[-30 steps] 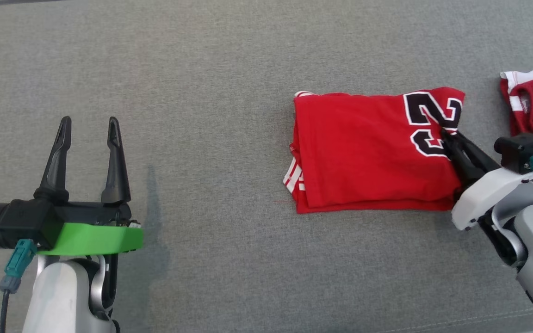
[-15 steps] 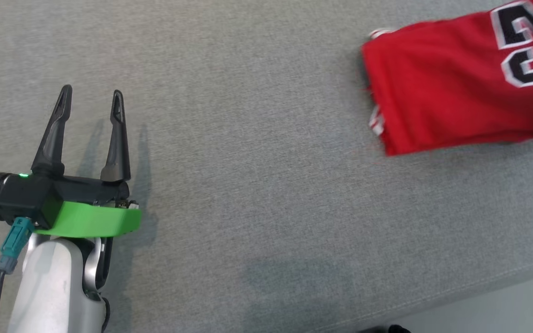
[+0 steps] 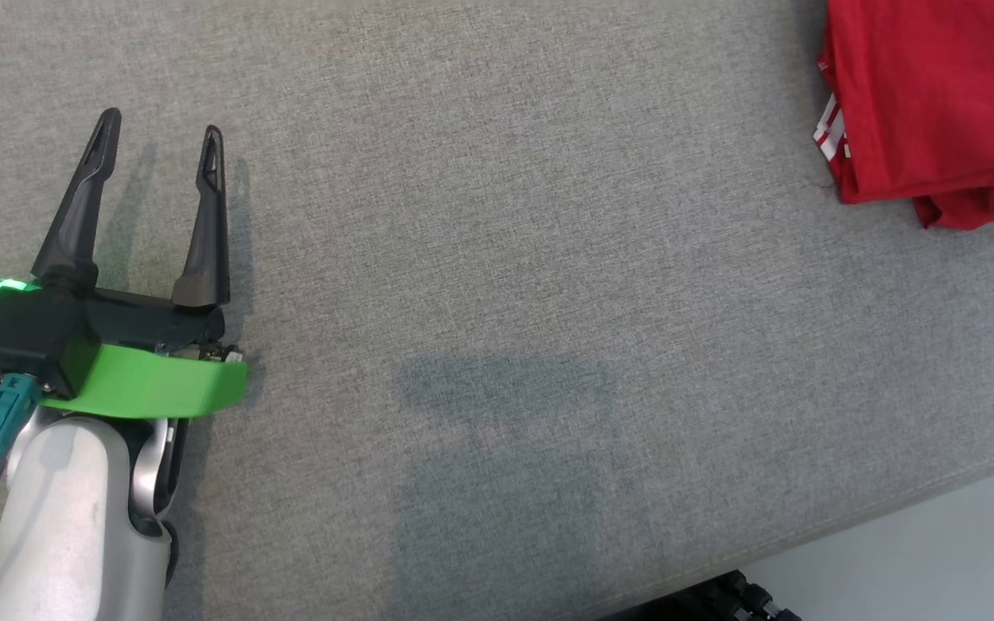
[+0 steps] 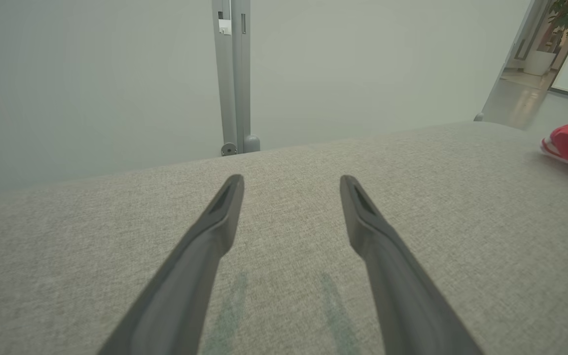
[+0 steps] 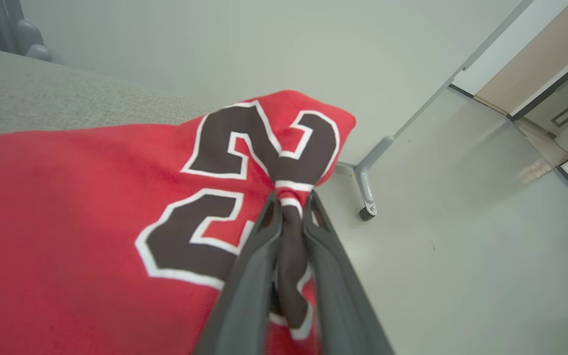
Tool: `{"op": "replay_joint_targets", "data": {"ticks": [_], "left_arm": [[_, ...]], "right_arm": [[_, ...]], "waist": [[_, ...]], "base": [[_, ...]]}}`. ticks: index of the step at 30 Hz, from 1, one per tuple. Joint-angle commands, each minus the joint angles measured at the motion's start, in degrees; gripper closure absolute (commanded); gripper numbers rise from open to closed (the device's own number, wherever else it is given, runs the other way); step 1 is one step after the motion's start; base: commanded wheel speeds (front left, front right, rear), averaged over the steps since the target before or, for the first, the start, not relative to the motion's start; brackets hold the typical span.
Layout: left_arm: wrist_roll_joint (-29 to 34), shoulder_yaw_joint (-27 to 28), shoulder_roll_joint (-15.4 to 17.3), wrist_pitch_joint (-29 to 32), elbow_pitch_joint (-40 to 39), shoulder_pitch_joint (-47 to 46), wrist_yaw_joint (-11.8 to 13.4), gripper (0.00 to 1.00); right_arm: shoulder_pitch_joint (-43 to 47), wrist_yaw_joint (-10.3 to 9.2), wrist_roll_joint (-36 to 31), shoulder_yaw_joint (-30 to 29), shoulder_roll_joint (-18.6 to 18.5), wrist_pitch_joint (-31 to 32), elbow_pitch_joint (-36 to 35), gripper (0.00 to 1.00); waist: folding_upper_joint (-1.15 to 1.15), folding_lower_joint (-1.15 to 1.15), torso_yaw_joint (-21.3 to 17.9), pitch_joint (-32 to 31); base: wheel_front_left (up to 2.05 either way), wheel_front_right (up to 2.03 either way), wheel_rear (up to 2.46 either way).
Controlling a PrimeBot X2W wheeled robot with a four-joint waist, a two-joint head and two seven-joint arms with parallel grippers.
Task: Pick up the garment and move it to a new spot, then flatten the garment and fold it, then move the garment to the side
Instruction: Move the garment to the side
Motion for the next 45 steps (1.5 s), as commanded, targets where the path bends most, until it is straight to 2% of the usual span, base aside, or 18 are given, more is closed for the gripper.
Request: {"op": "replay_joint_targets", "data": {"ticks": [1,7,12,15,20,24,32,36,45], "left_arm": [[0.43,-0.08,0.59,0.34,-0.26,-0.88,-0.14,0.0],[0.3,-0.84,0.53,0.37,-0.47,-1.7,-0.05,0.0],[-0.35,-0.55,0.45,-0.47,0.43,-0.26,0.6,0.0],[-0.76,-0.21,0.35,-0.97,1.01,0.86,1.06,0.0],[-1.62,-0.13,-0.25,-1.62,2.29,2.79,1.6,0.0],[-2.38,0.0,-0.83,-2.24,3.16,4.26,1.98,0.0],[-3.55,0.57,-1.9,-2.99,4.35,7.37,3.09,0.0],[-4.09,1.1,-2.09,-3.27,4.63,9.35,3.8,0.0],[-5.07,2.39,-1.91,-3.51,4.48,13.1,5.22,0.0]], "right_arm": [[-1.63,-0.11,-0.5,0.01,0.88,-0.26,2.24,0.0],[-5.58,-0.11,-1.97,-0.91,4.37,-2.39,11.11,0.0],[-6.4,-0.11,-2.88,-5.36,7.25,-4.28,13.17,0.0],[-5.35,-0.1,-4.71,-9.73,9.82,-4.54,9.96,0.0],[0.18,-0.1,-7.59,-16.78,17.24,-4.55,0.13,0.0],[5.4,-0.1,-9.07,-18.99,23.44,-4.57,-6.95,0.0],[14.38,-0.09,-11.65,-15.88,32.36,-4.57,-15.63,0.0],[17.78,-0.09,-12.9,-13.8,35.02,-4.33,-17.91,0.0],[23.6,-0.09,-15.59,-10.73,37.67,-3.41,-20.25,0.0]], "waist": [[0.0,0.0,-0.13,0.87],[0.0,0.0,1.09,1.0],[0.0,0.0,1.27,-0.87],[0.0,0.0,0.9,-2.77],[0.0,0.0,0.64,-7.04],[0.0,0.0,1.19,-10.35],[0.0,0.0,4.69,-15.56],[0.0,0.0,6.99,-17.61],[0.0,0.0,11.07,-21.09]], "base": [[0.0,0.0,0.0],[0.0,0.0,0.0],[0.0,0.0,0.0],[0.0,0.0,0.0],[0.0,0.0,0.0],[0.0,0.0,0.0],[0.0,0.0,0.0],[0.0,0.0,0.0],[0.0,0.0,0.0]]}}
